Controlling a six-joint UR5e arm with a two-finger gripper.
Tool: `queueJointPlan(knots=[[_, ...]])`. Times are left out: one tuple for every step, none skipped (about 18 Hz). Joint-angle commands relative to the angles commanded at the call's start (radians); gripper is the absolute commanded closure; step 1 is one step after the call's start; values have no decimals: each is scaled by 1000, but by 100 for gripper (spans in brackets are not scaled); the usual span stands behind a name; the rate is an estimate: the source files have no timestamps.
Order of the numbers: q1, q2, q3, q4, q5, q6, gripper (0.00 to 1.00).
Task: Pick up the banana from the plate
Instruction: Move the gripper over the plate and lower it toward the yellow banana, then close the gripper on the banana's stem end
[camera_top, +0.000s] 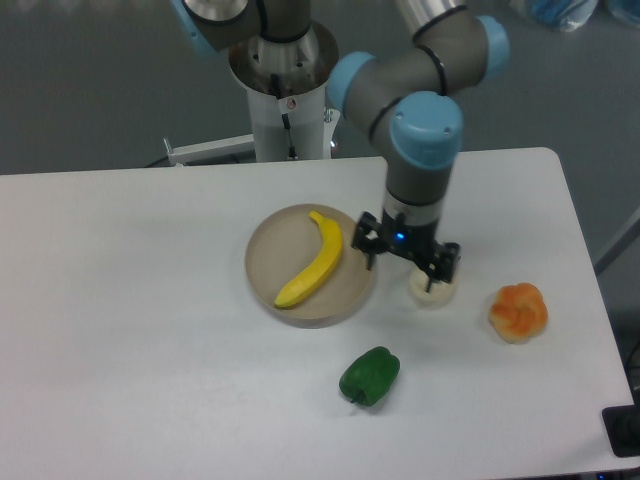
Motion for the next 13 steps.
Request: queueJointPlan(knots=[[-5,23,-35,12,-1,3,0],[-6,38,-68,29,-3,3,0],[-14,46,-100,50,-2,2,0],[-26,48,-124,78,-2,0,0],[-37,39,-144,112,2,0,0],[-51,29,-175,162,5,0,0],[-55,13,-189,196,6,2,0],[-57,5,-197,209,8,2,0],[-57,-23,-189,222,8,9,0],[-57,-39,-183,232,9,11,0],[-58,-49,-183,239,11,12,0],[-61,-52,-183,245,12,12,0],[-69,-61,-184,249,12,11,0]])
